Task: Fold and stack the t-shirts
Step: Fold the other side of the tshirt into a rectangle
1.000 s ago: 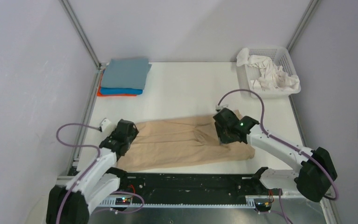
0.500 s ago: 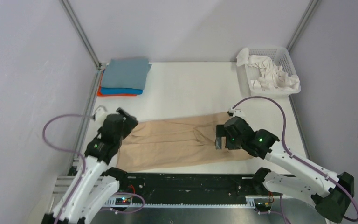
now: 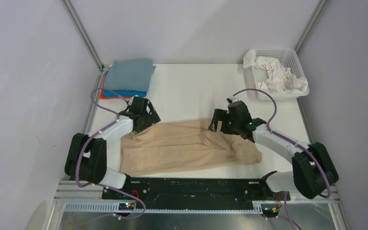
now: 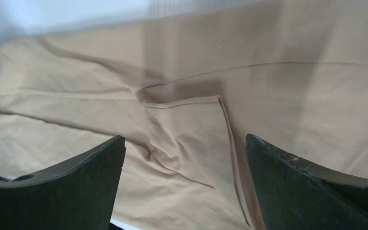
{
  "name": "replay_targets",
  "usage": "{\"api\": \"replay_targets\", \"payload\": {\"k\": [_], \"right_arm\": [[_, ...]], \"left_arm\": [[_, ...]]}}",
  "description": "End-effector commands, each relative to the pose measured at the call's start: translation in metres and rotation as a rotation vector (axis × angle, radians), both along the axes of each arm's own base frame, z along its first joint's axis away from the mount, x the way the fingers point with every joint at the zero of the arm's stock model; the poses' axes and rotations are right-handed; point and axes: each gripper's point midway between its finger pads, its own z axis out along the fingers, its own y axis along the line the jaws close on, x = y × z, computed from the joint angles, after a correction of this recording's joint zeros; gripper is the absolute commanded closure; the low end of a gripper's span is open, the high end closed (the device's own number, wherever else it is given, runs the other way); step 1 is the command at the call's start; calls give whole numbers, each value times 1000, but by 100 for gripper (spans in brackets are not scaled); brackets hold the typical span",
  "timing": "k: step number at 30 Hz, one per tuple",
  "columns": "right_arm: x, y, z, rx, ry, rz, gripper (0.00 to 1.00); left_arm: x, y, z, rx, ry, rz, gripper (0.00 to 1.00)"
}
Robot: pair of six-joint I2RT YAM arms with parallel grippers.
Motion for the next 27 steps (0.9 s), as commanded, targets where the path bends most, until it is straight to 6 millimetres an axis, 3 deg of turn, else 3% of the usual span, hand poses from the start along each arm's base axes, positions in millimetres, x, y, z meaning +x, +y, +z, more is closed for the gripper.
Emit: {"api": "replay_targets", "payload": {"k": [1,2,7,12,16,19,22,24,27], "right_arm": [[11,18,-11,8,-12,87,1],[12,14,-16,-23,-13,71,1],[14,1,-33,-134,-8,52,1],[15,12,-42,-139,-17,90,1],[6,38,-39,-43,-4,190,1],[-14,61,-26,-29,-45,308,1],[-34,67,-12,-105,-119,389,1],[-56,71,-9,-157,-135,470,1],[-108,78,-14,-221,-107,660,1]], "left_arm": [[-14,32,-28,31,70,79,0],[-24,38,-37,40,96,92,0],[-43,65,-23,91,18,181,0],[-73,87,-18,139,30,253,0],[-86,95,-16,154,43,290,0],[-92,99,-14,159,35,308,0],[-91,99,-3,143,-16,325,0],[-88,98,4,129,-51,329,0],[-81,94,22,91,-113,318,0]]}}
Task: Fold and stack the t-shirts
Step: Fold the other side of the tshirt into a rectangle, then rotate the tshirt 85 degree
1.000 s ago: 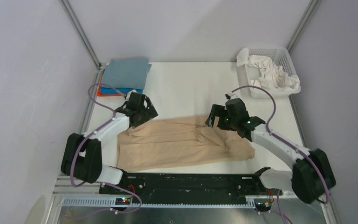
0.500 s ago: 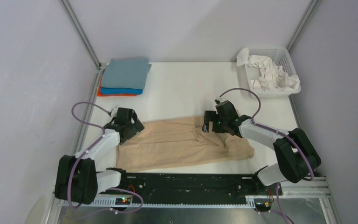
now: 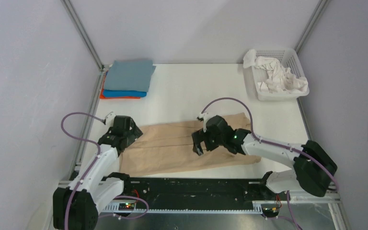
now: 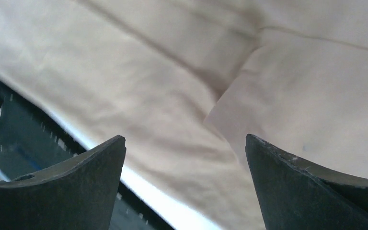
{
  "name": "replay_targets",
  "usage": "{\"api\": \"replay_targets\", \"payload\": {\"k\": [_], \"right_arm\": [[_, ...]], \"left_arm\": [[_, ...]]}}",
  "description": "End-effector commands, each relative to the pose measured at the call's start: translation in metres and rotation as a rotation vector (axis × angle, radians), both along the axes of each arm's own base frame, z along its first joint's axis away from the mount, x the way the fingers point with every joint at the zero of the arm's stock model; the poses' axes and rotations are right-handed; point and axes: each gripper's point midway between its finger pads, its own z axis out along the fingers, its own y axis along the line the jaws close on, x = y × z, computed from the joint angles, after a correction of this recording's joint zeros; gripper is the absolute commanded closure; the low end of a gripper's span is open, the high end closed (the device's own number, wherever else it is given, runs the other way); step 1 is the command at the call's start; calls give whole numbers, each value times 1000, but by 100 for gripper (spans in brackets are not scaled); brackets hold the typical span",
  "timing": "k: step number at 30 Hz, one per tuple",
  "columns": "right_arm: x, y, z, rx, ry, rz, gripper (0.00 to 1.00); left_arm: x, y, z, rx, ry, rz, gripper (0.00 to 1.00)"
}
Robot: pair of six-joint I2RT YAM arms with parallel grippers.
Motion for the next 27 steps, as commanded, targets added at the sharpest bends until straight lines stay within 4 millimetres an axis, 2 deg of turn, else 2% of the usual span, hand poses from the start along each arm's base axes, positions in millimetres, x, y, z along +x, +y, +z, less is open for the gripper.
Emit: {"api": "replay_targets", "payload": {"k": [1,2,4,6,9,10,12,13,14,15,16,17,18,19,20,21,22,23,24,25,26,27], "right_arm": [[-54,3,12,-97,-46,231,1],[-72,3,9,-125,-34,291,1],[-84,-3,15,-144,-38,277,1],[-75,-19,19,-174,-53,155,1],[-66,-44,16,-181,-15,-16,1],[-68,-49,16,-154,19,-78,1],[-72,-62,8,-125,85,-179,1],[-76,-71,-2,-131,117,-215,1],[-78,-74,-3,-99,143,-274,1],[-81,-85,-16,-109,171,-319,0],[-81,-85,-18,-71,193,-372,1],[-81,-95,-30,-68,234,-441,0],[-79,-93,-31,-32,250,-460,1],[-72,-99,-39,-11,270,-527,1],[-71,-105,-46,-11,285,-558,1],[-58,-108,-46,25,272,-607,1],[-54,-111,-49,31,272,-629,1],[-39,-114,-48,58,249,-658,1],[-29,-119,-47,77,241,-688,1],[-17,-117,-46,98,218,-687,0],[-4,-122,-43,121,206,-717,0],[10,-122,-43,137,184,-721,1]], "left_arm": [[10,-1,25,-24,-98,20,0],[14,-3,34,-34,-126,15,0],[22,-8,49,-55,-165,-7,0],[31,-19,63,-79,-202,-56,0],[52,-60,81,-158,-270,-225,0],[56,-79,78,-188,-247,-313,0],[63,-102,70,-211,-199,-419,0],[67,-110,60,-219,-156,-447,0],[66,-119,54,-224,-130,-487,0],[67,-125,41,-227,-87,-502,0],[65,-133,35,-237,-66,-535,0],[64,-136,22,-240,-28,-541,0],[63,-139,17,-247,-18,-546,0],[59,-139,3,-251,21,-536,0],[59,-139,-1,-256,23,-532,0],[52,-138,-14,-265,54,-514,0],[53,-141,-18,-277,44,-508,0],[44,-141,-33,-294,78,-483,0],[45,-148,-35,-321,60,-493,0],[37,-150,-48,-347,93,-471,0],[42,-158,-47,-380,65,-478,0],[37,-162,-54,-415,84,-460,0]]}}
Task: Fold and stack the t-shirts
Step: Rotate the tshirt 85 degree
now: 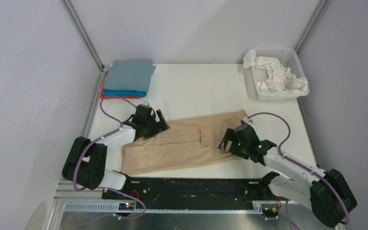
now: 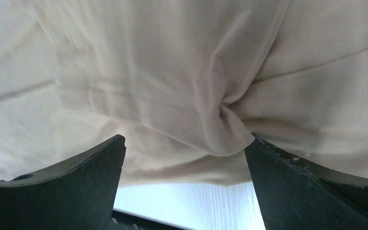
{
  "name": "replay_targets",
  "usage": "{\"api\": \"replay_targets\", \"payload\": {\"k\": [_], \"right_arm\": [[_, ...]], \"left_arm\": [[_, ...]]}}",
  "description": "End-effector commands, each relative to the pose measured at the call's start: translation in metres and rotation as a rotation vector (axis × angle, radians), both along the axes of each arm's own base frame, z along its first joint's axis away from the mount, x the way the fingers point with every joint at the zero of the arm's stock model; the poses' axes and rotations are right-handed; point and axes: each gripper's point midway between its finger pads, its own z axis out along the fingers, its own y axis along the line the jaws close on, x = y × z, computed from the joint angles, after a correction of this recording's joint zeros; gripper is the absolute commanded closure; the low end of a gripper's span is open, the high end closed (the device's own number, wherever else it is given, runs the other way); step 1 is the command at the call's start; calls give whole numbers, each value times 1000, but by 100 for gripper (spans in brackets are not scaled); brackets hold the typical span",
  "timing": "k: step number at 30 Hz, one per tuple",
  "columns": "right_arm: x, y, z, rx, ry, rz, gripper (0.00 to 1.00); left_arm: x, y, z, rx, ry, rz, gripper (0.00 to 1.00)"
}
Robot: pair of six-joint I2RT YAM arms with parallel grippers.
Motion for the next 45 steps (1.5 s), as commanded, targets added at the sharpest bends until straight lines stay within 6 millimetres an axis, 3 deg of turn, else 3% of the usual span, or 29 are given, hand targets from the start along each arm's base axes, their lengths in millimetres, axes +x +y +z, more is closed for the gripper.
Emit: {"api": "replay_targets", "payload": {"k": [1,6,7,8,9,10,11,12,13,17,18,19,20,21,22,23,24,25,26,33,36,38,39,40,41,42,43,44,45], "right_arm": [[60,-12,3,67,-87,-135,1],[151,-6,30,158,-193,-170,1],[159,-12,14,115,-153,-167,1],[184,-9,32,118,-196,-163,1],[192,-13,14,76,-148,-152,1],[215,-11,28,81,-173,-148,1],[218,-13,9,56,-107,-148,1],[238,-11,21,69,-139,-147,1],[243,-13,6,50,-101,-142,0],[301,-7,25,83,-134,-118,1],[306,-5,16,83,-118,-107,1],[322,4,32,112,-154,-83,1],[324,8,17,107,-116,-67,1],[339,20,34,133,-150,-37,1],[338,24,16,125,-99,-20,1],[349,36,30,144,-127,3,1],[348,41,16,145,-87,9,1],[358,53,29,170,-114,31,1],[358,57,18,174,-87,34,1],[401,118,52,295,-224,173,1],[405,124,79,262,-246,206,1],[393,114,89,165,-245,213,1],[387,106,113,110,-283,222,0],[383,89,108,23,-278,176,0],[375,80,137,-12,-326,165,1],[364,64,124,-72,-293,132,1],[356,57,158,-78,-357,126,0],[339,47,138,-110,-311,126,1],[327,42,164,-116,-370,139,1]], "left_arm": [[-11,-31,-27,-144,61,12,0],[9,-53,-7,-184,-6,144,0],[16,-62,1,-223,-25,187,0],[22,-72,9,-222,-71,188,0],[33,-76,16,-211,-112,209,0],[34,-86,21,-212,-129,192,0],[43,-92,27,-213,-147,191,0],[43,-93,23,-196,-135,188,0],[51,-94,30,-182,-154,196,0],[35,-74,13,-87,-81,243,0],[30,-73,14,-99,-78,247,0],[26,-75,15,-104,-79,238,0],[20,-75,18,-118,-80,247,0],[13,-82,23,-138,-90,237,0],[6,-82,20,-142,-83,245,0],[-2,-89,21,-149,-81,223,0],[-8,-91,23,-160,-81,224,0],[-15,-97,28,-173,-88,202,0],[-21,-96,26,-173,-85,206,0],[-48,-133,54,-206,-160,86,0],[-59,-142,67,-183,-185,4,0],[-62,-131,85,-123,-256,-21,0],[-59,-120,104,-105,-327,-12,0],[-64,-109,104,-64,-335,-19,0],[-66,-96,117,-53,-389,-24,0],[-72,-80,113,-7,-382,-26,0],[-76,-64,118,4,-404,-7,0],[-85,-45,119,29,-404,-5,0],[-88,-29,112,70,-400,21,0]]}}
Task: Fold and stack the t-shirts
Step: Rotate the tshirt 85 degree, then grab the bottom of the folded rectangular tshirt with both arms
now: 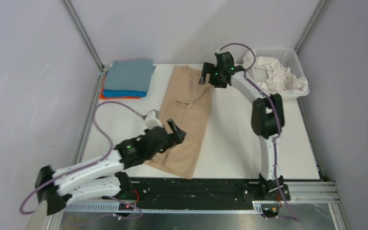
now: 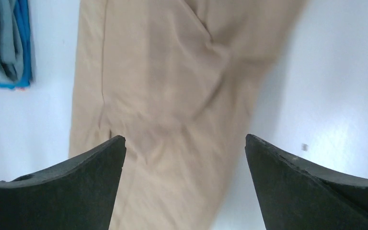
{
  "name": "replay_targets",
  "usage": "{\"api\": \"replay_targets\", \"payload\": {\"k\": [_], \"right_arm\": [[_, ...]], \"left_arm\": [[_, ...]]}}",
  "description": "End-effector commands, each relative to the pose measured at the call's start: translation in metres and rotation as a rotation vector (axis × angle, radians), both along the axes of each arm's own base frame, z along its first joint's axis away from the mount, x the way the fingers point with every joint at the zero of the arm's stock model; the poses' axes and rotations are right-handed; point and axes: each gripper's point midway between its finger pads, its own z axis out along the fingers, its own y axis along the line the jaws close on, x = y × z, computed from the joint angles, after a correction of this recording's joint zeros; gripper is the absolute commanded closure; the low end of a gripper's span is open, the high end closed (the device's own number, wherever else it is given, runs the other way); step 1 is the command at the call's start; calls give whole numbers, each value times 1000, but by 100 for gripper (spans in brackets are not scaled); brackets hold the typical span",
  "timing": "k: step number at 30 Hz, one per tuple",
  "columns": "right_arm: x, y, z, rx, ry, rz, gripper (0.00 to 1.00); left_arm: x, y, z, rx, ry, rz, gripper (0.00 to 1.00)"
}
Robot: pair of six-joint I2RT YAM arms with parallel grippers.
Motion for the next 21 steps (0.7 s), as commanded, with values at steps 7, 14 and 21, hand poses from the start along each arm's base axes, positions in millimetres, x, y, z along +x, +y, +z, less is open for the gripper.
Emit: {"api": "replay_targets", "payload": {"k": [7,14,21], "right_arm": [[-174,-16,68,-223,-184,228,1],[-291,53,30,-225,-150,520,1],[-334,74,27,-225,-143,599,1]], "left_arm": [[-45,157,-43,224,62,231,0],[-56,157,-85,212,194,240,3],[-65,157,-118,276,320,254,18]]}}
